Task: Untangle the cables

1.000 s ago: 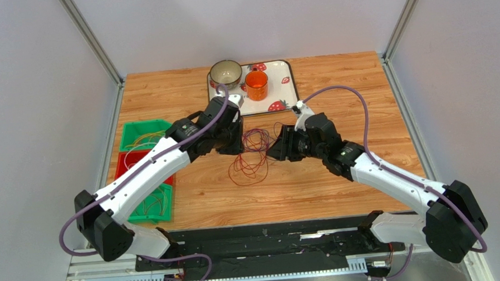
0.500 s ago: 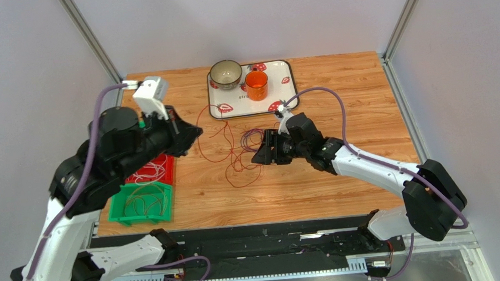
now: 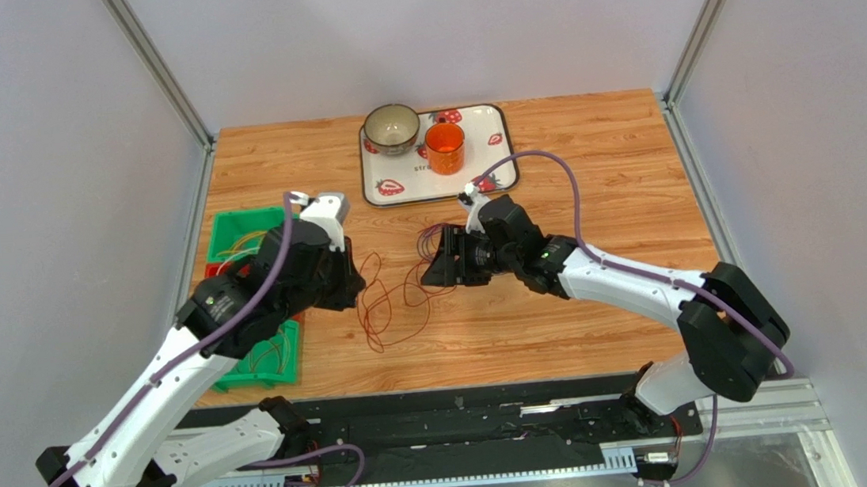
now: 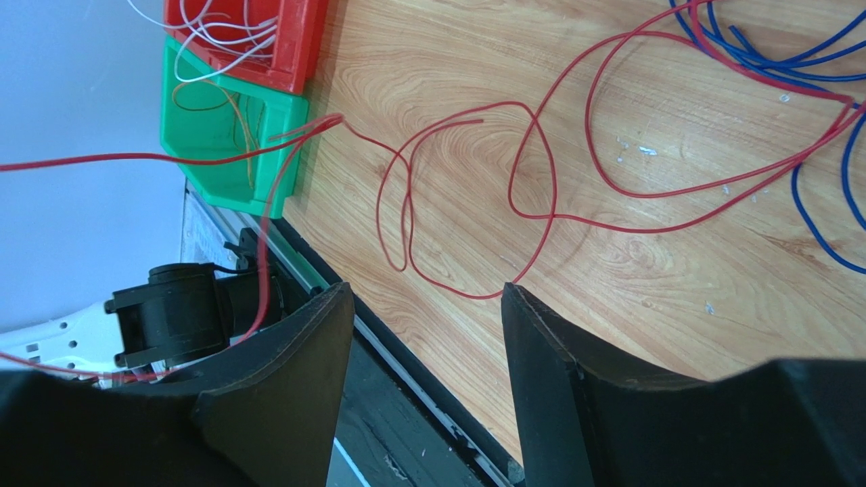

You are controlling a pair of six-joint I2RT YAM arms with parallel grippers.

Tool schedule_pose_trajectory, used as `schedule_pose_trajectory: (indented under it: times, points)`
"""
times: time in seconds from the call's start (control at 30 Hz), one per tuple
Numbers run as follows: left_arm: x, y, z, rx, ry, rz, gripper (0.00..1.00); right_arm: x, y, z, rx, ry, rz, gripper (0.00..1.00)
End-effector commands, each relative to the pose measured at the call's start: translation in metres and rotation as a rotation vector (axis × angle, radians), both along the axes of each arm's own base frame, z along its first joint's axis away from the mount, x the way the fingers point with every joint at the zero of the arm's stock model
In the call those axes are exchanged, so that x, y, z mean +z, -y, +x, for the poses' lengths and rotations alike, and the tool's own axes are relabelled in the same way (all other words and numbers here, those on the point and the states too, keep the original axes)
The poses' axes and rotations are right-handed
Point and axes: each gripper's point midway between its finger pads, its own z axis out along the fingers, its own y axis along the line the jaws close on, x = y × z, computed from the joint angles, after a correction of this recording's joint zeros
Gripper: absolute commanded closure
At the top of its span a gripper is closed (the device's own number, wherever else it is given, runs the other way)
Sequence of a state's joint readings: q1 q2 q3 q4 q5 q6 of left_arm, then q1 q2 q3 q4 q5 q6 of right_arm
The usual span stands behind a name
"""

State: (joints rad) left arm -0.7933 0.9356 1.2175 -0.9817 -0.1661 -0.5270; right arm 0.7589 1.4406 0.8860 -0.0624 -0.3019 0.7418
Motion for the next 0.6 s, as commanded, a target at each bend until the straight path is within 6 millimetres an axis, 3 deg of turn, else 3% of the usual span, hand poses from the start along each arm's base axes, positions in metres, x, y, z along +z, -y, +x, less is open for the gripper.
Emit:
schedule_pose_trajectory:
  times: [0.0,0.13,0.27,0.3,0.43,0.57]
  points:
    - [-0.017,-0.001,0.010,0.086,-0.002,-0.005,1.00,0.016,-0.022,0.005,0.025,0.020,0.049,0.41]
    - [-0.045,0.003,0.013,0.079,-0.069,0.063,1.00,0.005,-0.017,0.004,0.014,0.016,0.011,0.42]
    - [-0.074,0.023,0.016,0.018,-0.124,0.067,1.00,-0.006,-0.004,0.002,-0.008,0.026,-0.050,0.42]
    - [-0.084,0.033,0.016,-0.011,-0.153,0.060,1.00,-0.012,0.002,0.002,-0.023,0.027,-0.074,0.42]
    - [-0.109,0.043,0.021,-0.009,-0.224,0.102,1.00,-0.021,0.030,0.000,-0.088,0.044,-0.169,0.43]
    - [-0.129,0.052,0.021,-0.038,-0.289,0.142,0.97,-0.015,0.059,0.000,-0.149,0.074,-0.183,0.42]
